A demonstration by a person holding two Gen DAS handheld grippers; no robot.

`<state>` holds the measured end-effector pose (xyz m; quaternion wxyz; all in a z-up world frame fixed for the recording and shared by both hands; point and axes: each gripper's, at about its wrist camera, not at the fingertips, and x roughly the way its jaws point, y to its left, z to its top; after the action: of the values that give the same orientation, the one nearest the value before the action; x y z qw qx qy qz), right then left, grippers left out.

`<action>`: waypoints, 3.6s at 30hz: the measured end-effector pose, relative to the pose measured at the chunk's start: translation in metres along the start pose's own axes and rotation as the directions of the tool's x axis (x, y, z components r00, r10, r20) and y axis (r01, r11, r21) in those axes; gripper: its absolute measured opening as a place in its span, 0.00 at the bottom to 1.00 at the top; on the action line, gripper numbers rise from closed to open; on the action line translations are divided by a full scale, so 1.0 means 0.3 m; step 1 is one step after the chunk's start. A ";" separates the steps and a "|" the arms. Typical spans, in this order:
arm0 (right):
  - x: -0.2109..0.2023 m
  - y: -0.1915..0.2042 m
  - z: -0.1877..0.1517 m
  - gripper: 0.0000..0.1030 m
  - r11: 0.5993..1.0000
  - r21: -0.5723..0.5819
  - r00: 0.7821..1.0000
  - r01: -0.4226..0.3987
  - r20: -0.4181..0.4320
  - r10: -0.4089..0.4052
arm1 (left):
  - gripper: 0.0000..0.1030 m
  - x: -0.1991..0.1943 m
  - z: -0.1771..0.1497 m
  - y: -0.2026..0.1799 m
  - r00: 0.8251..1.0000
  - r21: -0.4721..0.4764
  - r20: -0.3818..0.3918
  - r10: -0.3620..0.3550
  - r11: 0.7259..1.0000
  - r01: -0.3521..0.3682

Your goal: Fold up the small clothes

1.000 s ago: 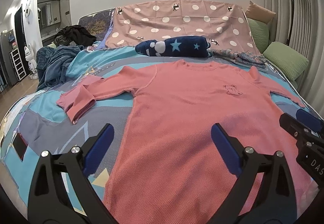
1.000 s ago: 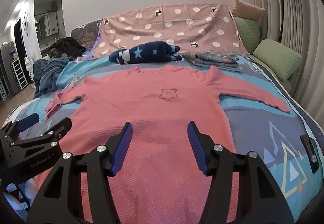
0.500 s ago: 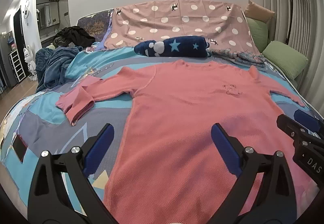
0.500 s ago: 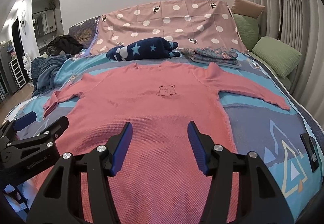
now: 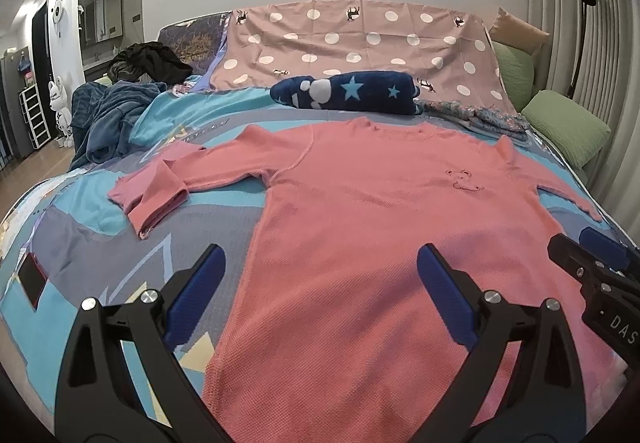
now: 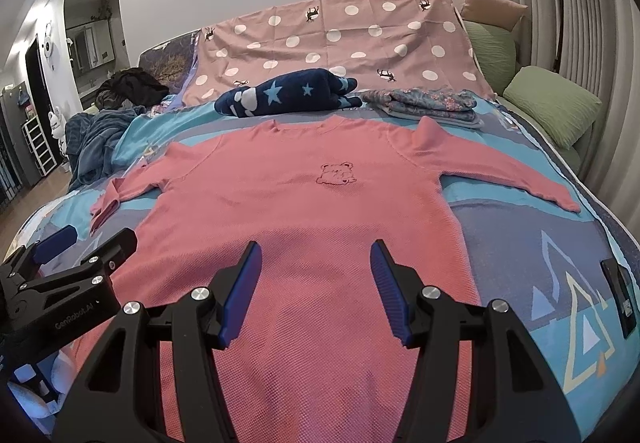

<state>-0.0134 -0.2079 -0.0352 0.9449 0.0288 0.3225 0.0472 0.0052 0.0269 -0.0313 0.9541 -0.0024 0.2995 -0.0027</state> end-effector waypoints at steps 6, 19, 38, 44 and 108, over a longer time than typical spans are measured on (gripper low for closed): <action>0.024 0.033 0.033 0.57 0.998 -0.057 0.999 -0.017 -0.033 0.015 | 0.95 0.027 0.009 0.069 0.999 -0.041 -0.036 0.000 0.999 -0.002; 0.213 0.379 0.144 0.57 0.921 -0.268 0.945 -0.284 -0.238 0.222 | 0.87 0.127 -0.021 0.556 0.979 -0.259 -0.124 0.161 0.947 -0.189; 0.735 0.984 0.274 0.57 0.778 -0.054 0.628 -0.626 -0.625 0.463 | 0.79 0.398 -0.029 0.908 0.958 -0.525 -0.229 -0.174 0.851 0.029; 0.820 1.010 0.266 0.57 0.782 0.028 0.573 -0.623 -0.664 0.480 | 0.76 0.472 -0.061 0.965 0.935 -0.676 -0.182 -0.306 0.729 0.107; 0.760 -0.456 0.500 0.04 0.886 0.246 0.848 -0.393 -0.276 0.453 | 0.10 0.768 0.337 -0.533 0.719 -0.347 -0.364 -0.592 0.802 0.485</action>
<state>0.2676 -0.3229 -0.0665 0.8380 0.1767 0.4624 0.2295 0.2513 -0.1341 -0.0790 0.8066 -0.1984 0.4984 -0.2482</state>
